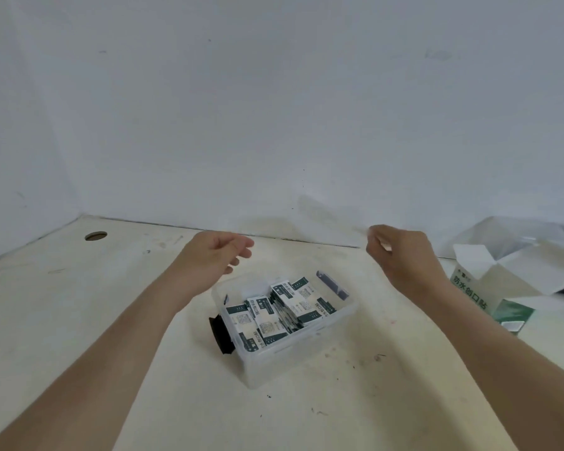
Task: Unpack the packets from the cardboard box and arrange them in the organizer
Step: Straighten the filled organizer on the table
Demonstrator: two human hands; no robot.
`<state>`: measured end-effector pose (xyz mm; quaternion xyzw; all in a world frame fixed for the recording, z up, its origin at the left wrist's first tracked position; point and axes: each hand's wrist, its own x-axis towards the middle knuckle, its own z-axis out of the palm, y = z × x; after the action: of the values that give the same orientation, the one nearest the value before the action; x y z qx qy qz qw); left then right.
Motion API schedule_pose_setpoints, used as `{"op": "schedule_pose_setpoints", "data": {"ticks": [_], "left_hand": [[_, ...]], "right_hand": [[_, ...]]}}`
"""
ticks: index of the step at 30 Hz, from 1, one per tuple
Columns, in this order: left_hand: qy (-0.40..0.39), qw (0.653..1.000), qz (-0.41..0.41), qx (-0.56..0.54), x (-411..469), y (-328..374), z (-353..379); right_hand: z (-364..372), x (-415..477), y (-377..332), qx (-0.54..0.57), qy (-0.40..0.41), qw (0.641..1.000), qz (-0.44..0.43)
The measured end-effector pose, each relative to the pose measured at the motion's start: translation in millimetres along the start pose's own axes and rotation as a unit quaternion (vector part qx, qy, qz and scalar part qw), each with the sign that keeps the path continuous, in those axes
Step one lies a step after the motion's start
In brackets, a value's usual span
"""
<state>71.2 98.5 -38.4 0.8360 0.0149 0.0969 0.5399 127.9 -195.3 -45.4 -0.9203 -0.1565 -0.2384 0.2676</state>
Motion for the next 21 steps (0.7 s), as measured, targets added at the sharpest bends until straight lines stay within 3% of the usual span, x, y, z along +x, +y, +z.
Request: {"op": "schedule_pose_setpoints", "data": {"ticks": [4, 6, 8, 15, 21], "left_hand": [[0.067, 0.987, -0.034, -0.143, -8, 23, 7], [0.07, 0.964, -0.079, -0.243, -18, 30, 9], [0.087, 0.955, -0.101, -0.266, -29, 29, 10], [0.119, 0.976, -0.145, -0.111, -74, 6, 17], [0.135, 0.979, -0.134, 0.078, -95, 16, 23]], "right_hand": [[-14, -20, -26, 0.109, 0.035, 0.99, -0.079], [-11, -32, -35, 0.109, 0.04, 0.983, -0.144], [-3, -42, -35, 0.11, 0.026, 0.977, -0.179], [9, -73, -32, 0.186, -0.098, 0.977, -0.04], [9, -81, -34, 0.222, -0.138, 0.965, -0.002]]}}
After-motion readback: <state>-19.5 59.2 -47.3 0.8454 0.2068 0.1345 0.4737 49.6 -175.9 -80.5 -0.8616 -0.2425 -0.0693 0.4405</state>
